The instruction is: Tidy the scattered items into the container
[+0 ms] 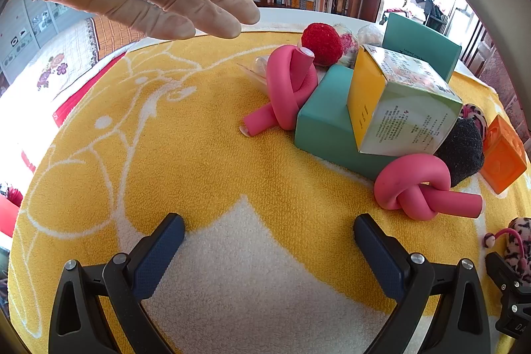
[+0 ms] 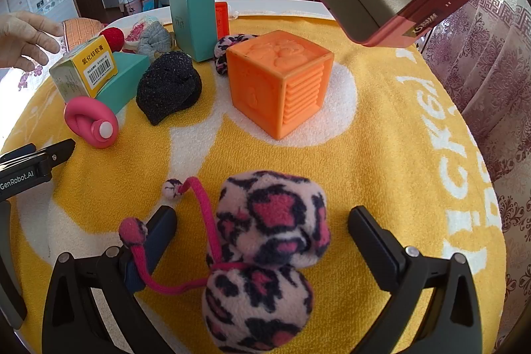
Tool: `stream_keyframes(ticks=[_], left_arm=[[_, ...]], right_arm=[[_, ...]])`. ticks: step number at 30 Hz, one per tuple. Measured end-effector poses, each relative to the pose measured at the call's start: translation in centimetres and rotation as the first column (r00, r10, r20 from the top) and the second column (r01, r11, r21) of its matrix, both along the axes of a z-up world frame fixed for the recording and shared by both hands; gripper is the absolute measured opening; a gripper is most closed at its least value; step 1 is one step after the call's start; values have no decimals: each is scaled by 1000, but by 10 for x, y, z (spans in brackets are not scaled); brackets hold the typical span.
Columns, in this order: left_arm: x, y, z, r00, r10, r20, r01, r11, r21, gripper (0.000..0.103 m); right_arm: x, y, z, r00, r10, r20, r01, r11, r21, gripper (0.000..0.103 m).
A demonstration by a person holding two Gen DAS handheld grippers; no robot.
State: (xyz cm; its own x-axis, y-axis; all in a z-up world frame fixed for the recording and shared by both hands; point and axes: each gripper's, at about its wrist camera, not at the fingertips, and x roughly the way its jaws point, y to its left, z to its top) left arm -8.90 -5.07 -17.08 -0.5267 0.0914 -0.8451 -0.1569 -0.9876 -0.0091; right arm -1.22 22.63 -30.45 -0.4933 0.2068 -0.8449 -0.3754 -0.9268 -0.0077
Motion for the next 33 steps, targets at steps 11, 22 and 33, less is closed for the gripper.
stream_keyframes(ticks=[11,22,33], left_arm=[[0,0,0,1000,0,0,0,1000,0,103],[-2,0,0,1000,0,1,0,1000,0,103],[-2,-2,-2,1000,1,0,-1,1000,0,103]], right_arm=[[1,0,0,1000,1,0,-1,1000,0,103],[-1,-1,2,1000,-11,0,11,1000,0,103],[-7,-4,7,1000,-10,0,10,1000,1,103]])
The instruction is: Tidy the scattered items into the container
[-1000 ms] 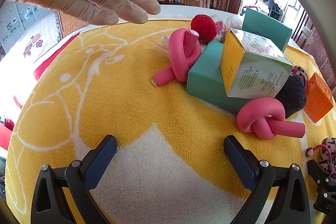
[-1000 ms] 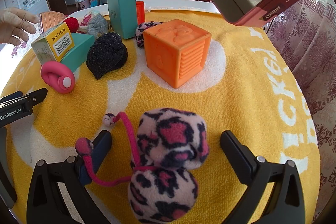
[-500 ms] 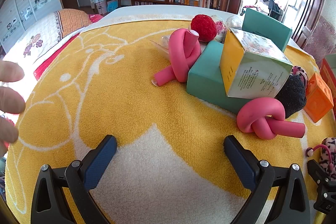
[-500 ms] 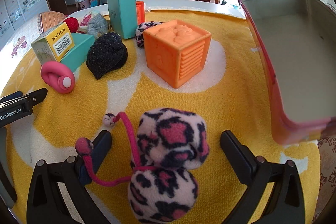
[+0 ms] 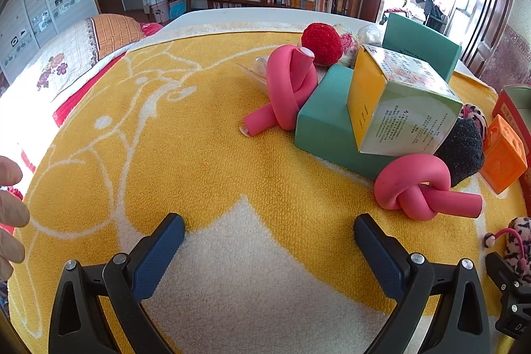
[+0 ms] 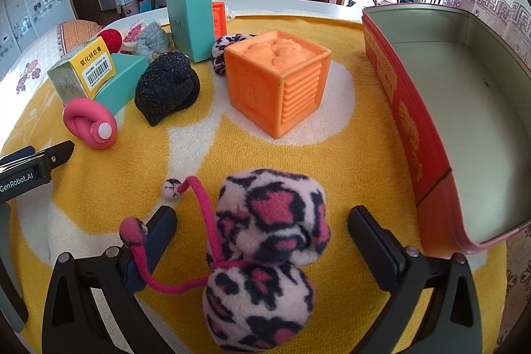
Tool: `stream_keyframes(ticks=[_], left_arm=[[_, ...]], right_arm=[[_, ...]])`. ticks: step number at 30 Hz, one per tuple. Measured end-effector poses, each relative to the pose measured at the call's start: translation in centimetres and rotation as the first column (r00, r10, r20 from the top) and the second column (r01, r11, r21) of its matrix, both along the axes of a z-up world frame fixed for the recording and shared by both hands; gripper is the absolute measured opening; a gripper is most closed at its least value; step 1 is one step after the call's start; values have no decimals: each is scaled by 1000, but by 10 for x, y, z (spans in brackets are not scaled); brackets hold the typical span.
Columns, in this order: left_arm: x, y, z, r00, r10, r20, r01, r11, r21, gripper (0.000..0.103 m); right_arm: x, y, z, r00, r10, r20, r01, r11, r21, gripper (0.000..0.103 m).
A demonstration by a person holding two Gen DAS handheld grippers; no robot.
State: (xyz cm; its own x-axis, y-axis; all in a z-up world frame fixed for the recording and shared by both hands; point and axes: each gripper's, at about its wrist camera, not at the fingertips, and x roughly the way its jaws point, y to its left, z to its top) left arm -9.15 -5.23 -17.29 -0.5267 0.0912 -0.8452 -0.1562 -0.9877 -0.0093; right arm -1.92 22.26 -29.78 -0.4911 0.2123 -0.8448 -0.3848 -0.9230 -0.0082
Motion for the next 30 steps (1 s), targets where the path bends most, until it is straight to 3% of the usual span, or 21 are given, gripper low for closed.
stream_keyframes(ticks=[30], left_arm=[[1,1,0,1000,1,0,-1,1000,-1,103]], right_arm=[[-6,-1,1,1000,1,0,-1,1000,-1,103]])
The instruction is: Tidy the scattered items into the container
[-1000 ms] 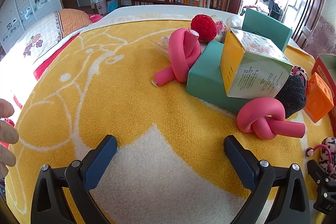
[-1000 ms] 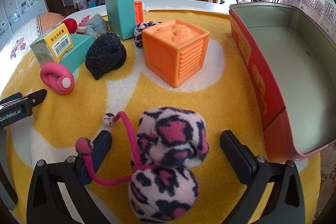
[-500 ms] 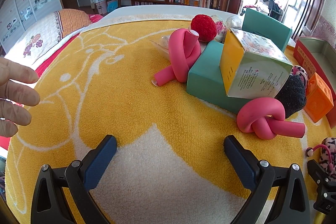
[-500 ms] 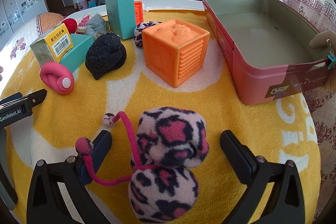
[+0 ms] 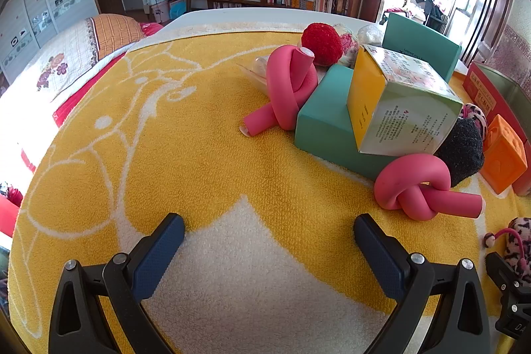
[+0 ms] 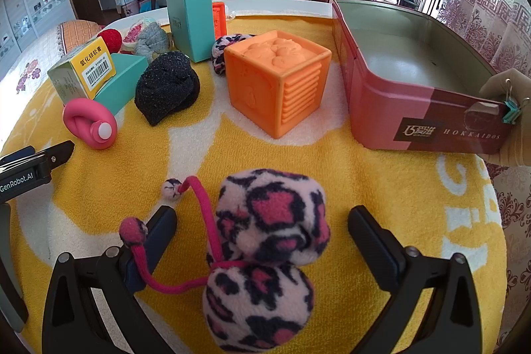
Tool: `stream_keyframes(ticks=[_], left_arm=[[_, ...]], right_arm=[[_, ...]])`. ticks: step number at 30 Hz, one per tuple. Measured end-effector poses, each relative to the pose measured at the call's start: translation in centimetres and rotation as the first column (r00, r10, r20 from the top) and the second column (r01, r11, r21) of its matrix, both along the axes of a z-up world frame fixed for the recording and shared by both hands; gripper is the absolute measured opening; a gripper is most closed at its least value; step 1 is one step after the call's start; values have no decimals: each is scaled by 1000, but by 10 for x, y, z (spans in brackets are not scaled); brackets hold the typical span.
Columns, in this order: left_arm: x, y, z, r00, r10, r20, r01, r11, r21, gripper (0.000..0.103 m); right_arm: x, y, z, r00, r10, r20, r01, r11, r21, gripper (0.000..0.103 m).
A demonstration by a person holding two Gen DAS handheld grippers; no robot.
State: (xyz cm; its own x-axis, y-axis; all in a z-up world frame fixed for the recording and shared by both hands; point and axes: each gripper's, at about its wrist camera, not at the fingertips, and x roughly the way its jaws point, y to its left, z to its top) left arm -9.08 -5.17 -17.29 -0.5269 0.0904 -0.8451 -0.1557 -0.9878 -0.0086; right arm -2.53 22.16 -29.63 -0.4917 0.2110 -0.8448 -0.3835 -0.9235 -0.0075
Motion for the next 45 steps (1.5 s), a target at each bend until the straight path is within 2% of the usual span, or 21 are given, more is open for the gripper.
stream_keyframes(ticks=[16,21,23,26,29,31,34,45], left_arm=[[7,5,1,1000,-8,2,8,1000,2,103],[13,-9,3,999,-30,19,30,999,11,103],[17,-18,4,999,-22,23,23,1000,-10,103],[18,-35,6,999,9,40,-9,1000,4,103],[19,-40,6,999,-12,49,11,1000,17,103],[20,-36,5,998,-36,43,37,999,-9,103],[21,-35,3,1000,-29,0,29,1000,4,103],[14,-35,3,1000,-31,2,31,1000,1,103]], right_arm=[[-7,-3,1,1000,1,0,-1,1000,-1,103],[-11,-6,2,1000,1,0,-1,1000,-1,103],[-14,-8,3,1000,1,0,-1,1000,0,103],[-16,-9,3,1000,1,0,-1,1000,-1,103],[-20,-2,-4,1000,1,0,-1,1000,-1,103],[-23,-4,-3,1000,1,0,-1,1000,-1,103],[-21,-2,-3,1000,2,-1,-2,1000,-2,103],[-24,-2,-3,1000,2,-1,-2,1000,-2,103]])
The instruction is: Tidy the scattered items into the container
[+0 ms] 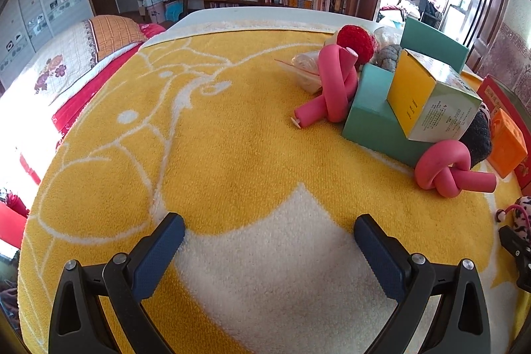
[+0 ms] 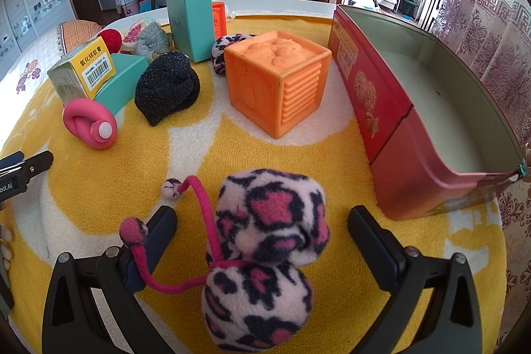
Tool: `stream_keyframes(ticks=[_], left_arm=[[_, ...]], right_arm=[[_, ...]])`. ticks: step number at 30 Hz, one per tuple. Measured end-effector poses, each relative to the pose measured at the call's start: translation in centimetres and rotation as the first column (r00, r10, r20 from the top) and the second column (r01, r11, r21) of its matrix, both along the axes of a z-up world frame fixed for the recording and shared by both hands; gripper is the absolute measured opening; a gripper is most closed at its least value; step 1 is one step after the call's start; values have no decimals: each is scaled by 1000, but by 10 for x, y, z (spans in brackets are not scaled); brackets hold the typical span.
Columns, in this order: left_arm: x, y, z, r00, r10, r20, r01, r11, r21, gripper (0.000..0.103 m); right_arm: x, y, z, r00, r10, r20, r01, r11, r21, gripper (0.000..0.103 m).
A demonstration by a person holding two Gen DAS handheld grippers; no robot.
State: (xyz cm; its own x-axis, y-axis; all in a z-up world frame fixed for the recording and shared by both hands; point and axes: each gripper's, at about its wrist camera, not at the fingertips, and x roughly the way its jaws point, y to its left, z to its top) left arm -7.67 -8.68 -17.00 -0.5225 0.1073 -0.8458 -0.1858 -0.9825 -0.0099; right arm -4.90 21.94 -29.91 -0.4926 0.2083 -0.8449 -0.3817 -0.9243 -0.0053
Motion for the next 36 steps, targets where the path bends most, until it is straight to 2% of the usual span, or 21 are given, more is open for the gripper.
stream_keyframes(ticks=[10,13,16,23,25,27,30,33,36], left_arm=[[-1,-2,3,984,-141,106,145,989,-26,103],[0,-3,4,978,-146,147,154,987,-45,103],[2,-7,5,979,-105,176,115,992,-50,103],[16,-28,15,976,65,207,-50,996,-76,103],[20,-35,20,971,120,207,-99,989,-109,103],[24,-44,25,965,154,211,-135,986,-102,103],[31,-56,30,957,191,217,-176,981,-86,103],[39,-66,35,952,228,206,-211,972,-101,103],[45,-76,35,942,262,208,-240,963,-126,103]], right_arm=[[0,0,0,1000,0,0,0,1000,0,103],[1,1,-1,1000,1,0,-1,1000,0,103],[1,1,-1,1000,-1,-1,1,1000,1,103],[-3,5,3,1000,16,6,-16,1000,-8,103],[-8,5,6,998,29,60,-27,999,-31,103],[-6,14,6,995,28,94,-21,997,-80,103],[3,4,22,998,47,41,-42,993,-111,103],[6,-13,36,995,100,1,-99,988,-115,103],[10,-37,36,986,166,-19,-167,981,-102,103]])
